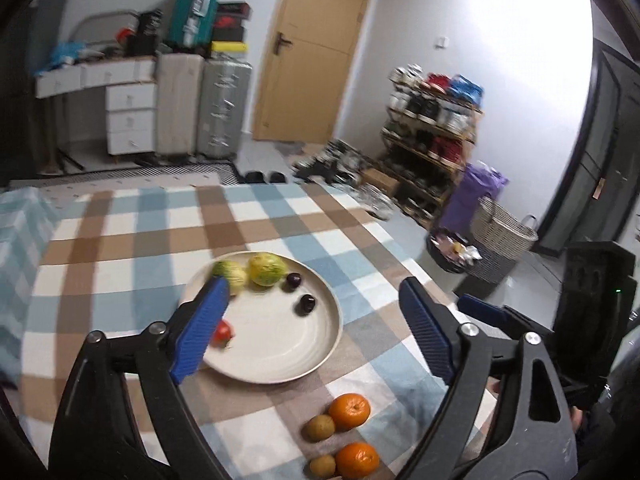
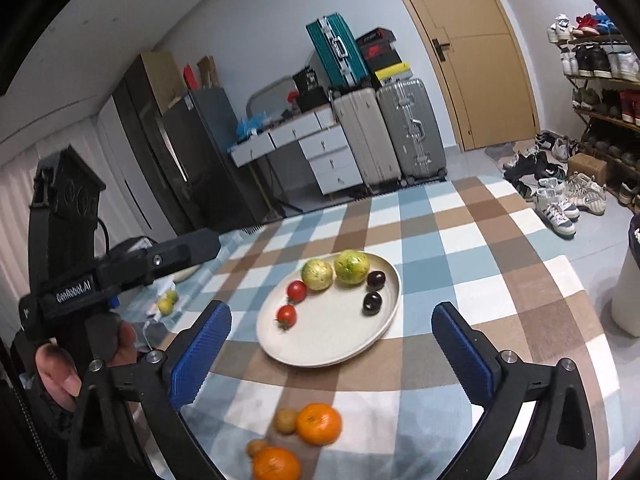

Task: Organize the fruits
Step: 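Withdraw both tools toward the remaining oranges and kiwis, then grasp an orange with the right tool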

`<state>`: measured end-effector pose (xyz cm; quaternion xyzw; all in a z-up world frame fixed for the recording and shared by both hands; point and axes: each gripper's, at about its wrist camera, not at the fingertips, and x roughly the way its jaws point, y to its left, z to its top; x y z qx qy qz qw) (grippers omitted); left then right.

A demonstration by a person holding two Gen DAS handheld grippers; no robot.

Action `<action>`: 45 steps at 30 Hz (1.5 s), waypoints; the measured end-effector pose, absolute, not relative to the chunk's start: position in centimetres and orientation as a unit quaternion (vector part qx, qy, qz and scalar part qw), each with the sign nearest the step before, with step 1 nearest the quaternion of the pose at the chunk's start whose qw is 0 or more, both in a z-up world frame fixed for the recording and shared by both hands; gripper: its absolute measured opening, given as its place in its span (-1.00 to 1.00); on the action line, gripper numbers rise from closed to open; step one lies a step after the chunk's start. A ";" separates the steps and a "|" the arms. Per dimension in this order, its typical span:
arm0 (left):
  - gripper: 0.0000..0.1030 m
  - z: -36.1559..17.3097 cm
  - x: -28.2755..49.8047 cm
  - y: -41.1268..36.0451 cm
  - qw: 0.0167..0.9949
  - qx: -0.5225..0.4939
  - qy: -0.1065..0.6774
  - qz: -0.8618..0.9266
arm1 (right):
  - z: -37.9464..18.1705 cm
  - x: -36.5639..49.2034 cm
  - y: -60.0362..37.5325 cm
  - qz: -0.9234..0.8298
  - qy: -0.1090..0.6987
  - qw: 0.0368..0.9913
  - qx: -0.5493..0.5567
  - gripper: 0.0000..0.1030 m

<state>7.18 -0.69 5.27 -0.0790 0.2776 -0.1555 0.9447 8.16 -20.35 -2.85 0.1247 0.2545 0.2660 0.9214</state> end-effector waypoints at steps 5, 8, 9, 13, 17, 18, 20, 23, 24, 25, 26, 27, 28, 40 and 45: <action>0.99 6.0 2.8 0.6 0.955 -0.082 0.251 -0.135 | -1.7 5.2 -20.2 0.270 0.239 0.925 0.118 0.99; 0.99 5.9 0.8 1.0 0.958 -0.076 0.249 -0.116 | -1.3 3.6 -19.7 0.274 0.233 0.927 0.110 0.99; 0.99 5.8 0.3 1.1 0.959 -0.077 0.249 -0.111 | -1.2 3.1 -19.5 0.275 0.231 0.927 0.108 0.99; 0.99 4.9 -1.6 1.9 0.958 -0.091 0.253 -0.103 | -1.0 1.4 -18.9 0.275 0.230 0.928 0.102 0.99; 0.99 3.9 -2.8 2.1 0.958 -0.091 0.258 -0.090 | -1.0 -0.3 -18.5 0.284 0.223 0.928 0.097 0.99; 0.99 3.5 -3.1 2.0 0.958 -0.090 0.257 -0.087 | -1.2 -0.8 -18.4 0.286 0.221 0.928 0.094 0.99; 0.99 2.6 -3.6 1.9 0.960 -0.085 0.255 -0.080 | -1.6 -1.4 -18.2 0.292 0.224 0.925 0.094 0.99; 0.99 1.1 -3.9 2.0 0.958 -0.086 0.262 -0.075 | -2.6 -2.1 -17.9 0.297 0.238 0.920 0.093 0.99; 0.99 0.4 -3.8 2.2 0.956 -0.090 0.268 -0.075 | -3.0 -2.2 -17.8 0.296 0.243 0.919 0.090 0.99; 0.99 -0.1 -3.8 2.2 0.955 -0.092 0.271 -0.076 | -3.3 -2.4 -17.6 0.294 0.247 0.919 0.087 0.99; 0.99 -0.7 -3.8 2.3 0.954 -0.094 0.274 -0.076 | -3.7 -2.5 -17.5 0.293 0.253 0.918 0.084 0.99; 0.99 -1.4 -3.7 2.4 0.953 -0.094 0.279 -0.076 | -4.2 -2.6 -17.5 0.294 0.259 0.916 0.082 0.99; 0.99 -1.9 -3.6 2.5 0.951 -0.093 0.283 -0.076 | -4.6 -2.7 -17.4 0.294 0.265 0.915 0.082 0.99; 0.99 -7.1 -1.8 3.2 0.936 -0.103 0.327 -0.076 | -10.1 -1.3 -16.4 0.301 0.334 0.888 0.092 0.99; 0.99 -8.6 -1.2 3.4 0.933 -0.108 0.334 -0.078 | -11.5 -0.3 -15.7 0.311 0.355 0.876 0.100 0.97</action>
